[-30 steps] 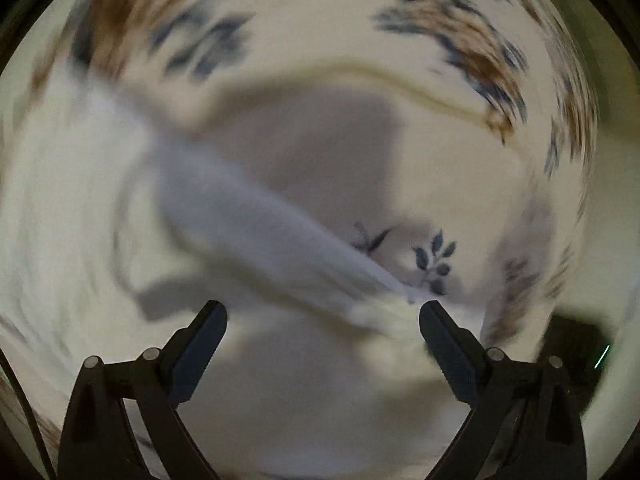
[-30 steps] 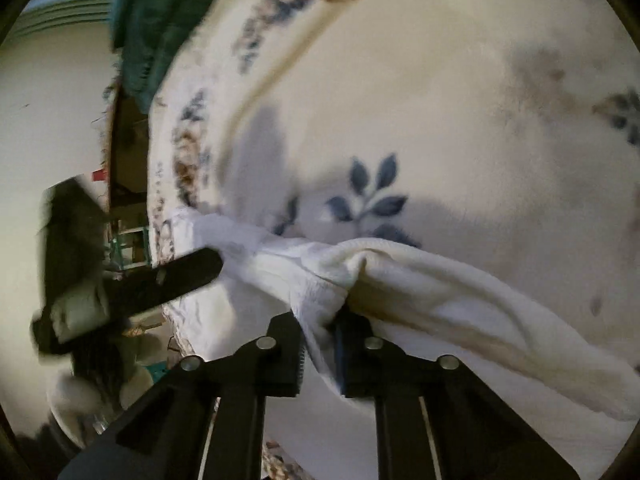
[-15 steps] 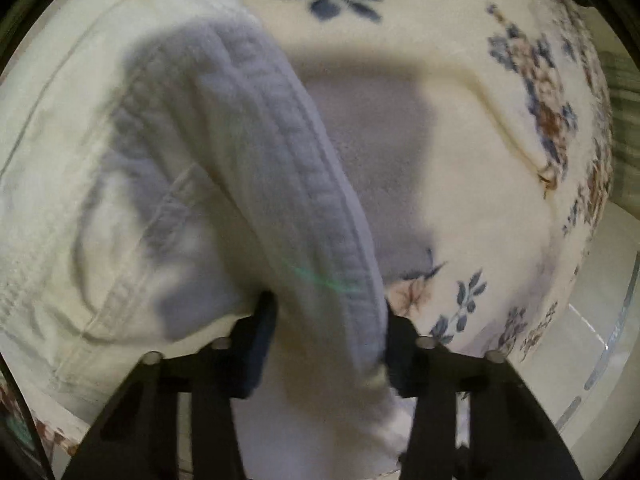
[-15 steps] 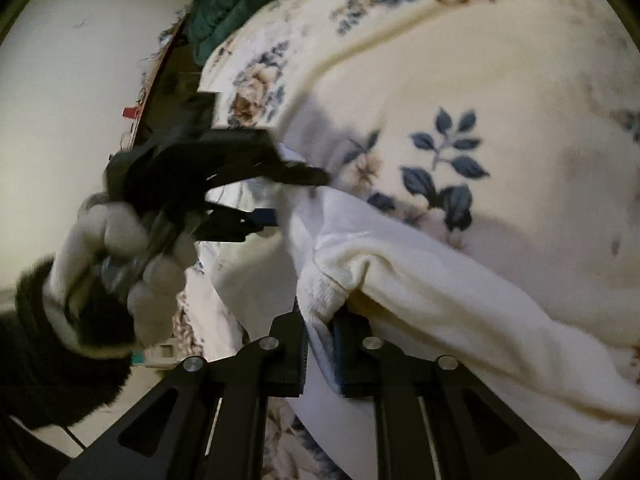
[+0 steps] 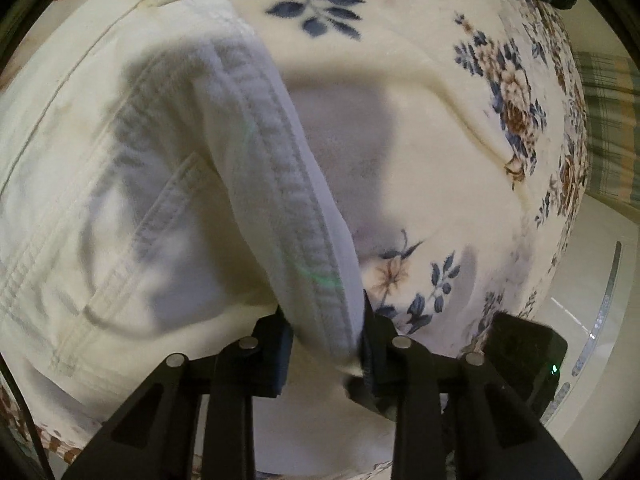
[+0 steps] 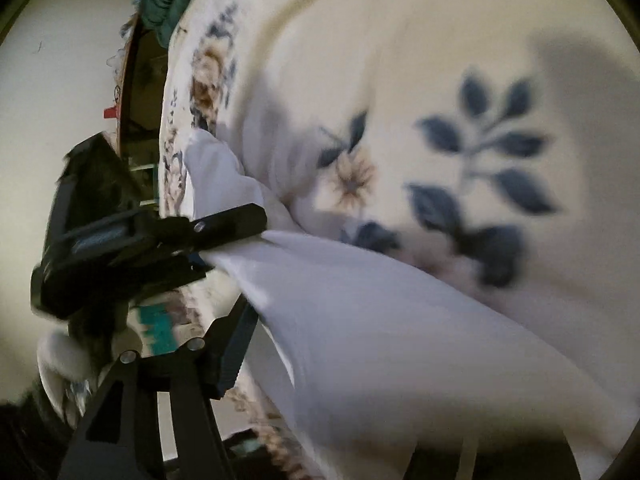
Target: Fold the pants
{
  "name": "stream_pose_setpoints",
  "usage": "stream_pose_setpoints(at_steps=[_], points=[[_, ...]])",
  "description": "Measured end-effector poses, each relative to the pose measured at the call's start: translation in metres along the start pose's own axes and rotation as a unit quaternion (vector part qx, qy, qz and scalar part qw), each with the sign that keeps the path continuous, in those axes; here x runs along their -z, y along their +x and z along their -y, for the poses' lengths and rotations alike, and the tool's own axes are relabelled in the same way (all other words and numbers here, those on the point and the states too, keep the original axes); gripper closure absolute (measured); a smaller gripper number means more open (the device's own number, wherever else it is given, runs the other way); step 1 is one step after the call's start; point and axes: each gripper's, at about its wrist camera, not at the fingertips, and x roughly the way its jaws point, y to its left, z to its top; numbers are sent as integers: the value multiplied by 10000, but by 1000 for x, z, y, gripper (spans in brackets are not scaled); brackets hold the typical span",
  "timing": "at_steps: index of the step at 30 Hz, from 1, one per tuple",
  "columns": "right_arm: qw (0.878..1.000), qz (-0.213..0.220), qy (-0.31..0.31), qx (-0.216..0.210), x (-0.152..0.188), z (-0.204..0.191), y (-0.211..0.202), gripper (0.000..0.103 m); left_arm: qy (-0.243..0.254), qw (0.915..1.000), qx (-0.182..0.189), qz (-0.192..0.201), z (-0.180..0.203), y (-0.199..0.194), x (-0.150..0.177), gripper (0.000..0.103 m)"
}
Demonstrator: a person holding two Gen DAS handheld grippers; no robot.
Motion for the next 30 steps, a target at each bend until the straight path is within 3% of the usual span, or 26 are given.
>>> stream_pose_setpoints(at_steps=[1,2,3,5,6,10,12,14,17,18,20,23,25,28,30], points=[[10000,36,36,-27,-2,0,4,57,-26,10000,35,4,-1,0,-2,71],[9997,135,151,-170,-3,1,3,76,-72,10000,41,7,-4,0,-5,57],[9979,252,353,-491,-2,5,-4,85,-90,9999,95,43,-7,-3,-7,41],[9897,628,595,-1144,2,13,-32,88,-159,9989,429,53,-11,-5,-13,37],[9856,775,718,-1318,5,18,-45,88,-155,9990,426,25,-11,-5,-15,37],[9736,1307,1213,-1425,22,54,-93,88,-124,9991,402,-34,-14,-5,-22,37],[9689,1297,1442,-1537,27,70,-100,85,-27,9994,335,19,-11,-9,-20,37],[9727,1083,1462,-1444,27,72,-95,85,83,9996,264,104,-7,-15,-17,37],[9783,891,1347,-1296,18,63,-87,76,115,9995,285,117,-4,-15,-16,36],[9813,934,1282,-1087,14,59,-83,77,119,9995,272,114,-4,-15,-16,36],[9840,991,1302,-707,6,53,-79,90,165,9995,250,115,-3,-15,-17,36],[9819,1197,1355,-557,3,54,-98,92,359,9990,187,170,6,-16,-19,35],[9781,1528,1353,-399,3,53,-119,102,491,9986,11,216,10,-16,-21,35],[9672,2117,1350,-395,6,65,-159,102,651,9976,-124,213,14,-15,-24,35],[9739,1939,1150,-248,3,61,-167,102,839,9958,-234,273,20,-18,-21,35]])
